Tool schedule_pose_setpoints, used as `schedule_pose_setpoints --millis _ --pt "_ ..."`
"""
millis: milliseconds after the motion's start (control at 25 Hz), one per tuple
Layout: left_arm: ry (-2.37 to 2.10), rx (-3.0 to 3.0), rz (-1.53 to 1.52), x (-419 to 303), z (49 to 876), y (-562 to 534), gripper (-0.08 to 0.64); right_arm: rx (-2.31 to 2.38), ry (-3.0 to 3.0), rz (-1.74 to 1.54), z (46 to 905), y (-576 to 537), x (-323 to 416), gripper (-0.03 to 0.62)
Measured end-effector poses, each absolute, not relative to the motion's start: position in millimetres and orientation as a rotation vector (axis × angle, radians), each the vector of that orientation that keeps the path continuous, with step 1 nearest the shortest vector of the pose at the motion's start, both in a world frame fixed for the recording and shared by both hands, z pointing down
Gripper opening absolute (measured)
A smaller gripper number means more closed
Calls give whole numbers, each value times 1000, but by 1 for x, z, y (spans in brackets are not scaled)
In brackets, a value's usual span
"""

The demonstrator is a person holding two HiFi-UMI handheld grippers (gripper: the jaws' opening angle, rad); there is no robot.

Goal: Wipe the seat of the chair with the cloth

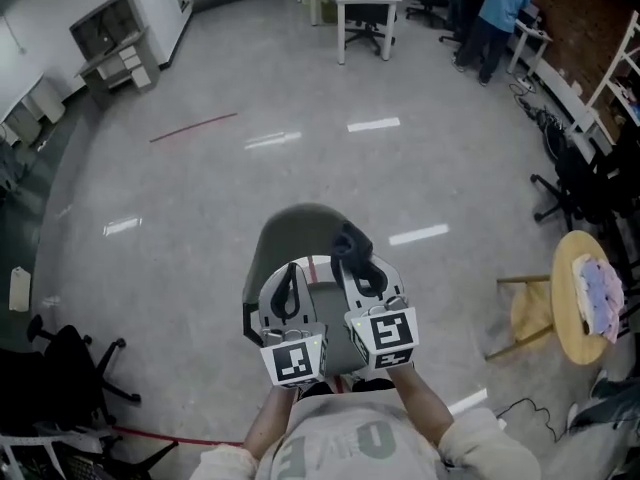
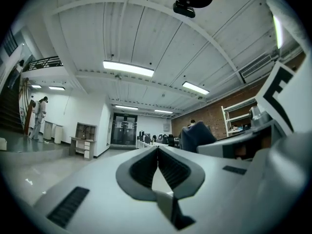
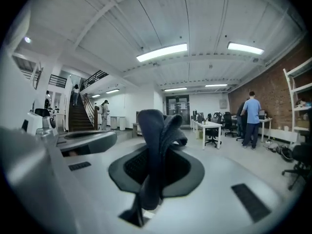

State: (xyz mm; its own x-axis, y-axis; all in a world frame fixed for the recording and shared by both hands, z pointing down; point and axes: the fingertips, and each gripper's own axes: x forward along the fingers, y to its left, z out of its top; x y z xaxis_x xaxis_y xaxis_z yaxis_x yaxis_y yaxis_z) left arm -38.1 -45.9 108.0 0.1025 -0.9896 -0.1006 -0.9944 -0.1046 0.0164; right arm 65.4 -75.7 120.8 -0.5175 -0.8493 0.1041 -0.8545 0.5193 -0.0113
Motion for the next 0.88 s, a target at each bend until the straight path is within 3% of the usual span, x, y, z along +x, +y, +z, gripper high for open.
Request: schedule_pose_setpoints --millis 880 --pt "2035 -2172 222 -45 64 -29 15 1451 -2692 31 101 -55 64 57"
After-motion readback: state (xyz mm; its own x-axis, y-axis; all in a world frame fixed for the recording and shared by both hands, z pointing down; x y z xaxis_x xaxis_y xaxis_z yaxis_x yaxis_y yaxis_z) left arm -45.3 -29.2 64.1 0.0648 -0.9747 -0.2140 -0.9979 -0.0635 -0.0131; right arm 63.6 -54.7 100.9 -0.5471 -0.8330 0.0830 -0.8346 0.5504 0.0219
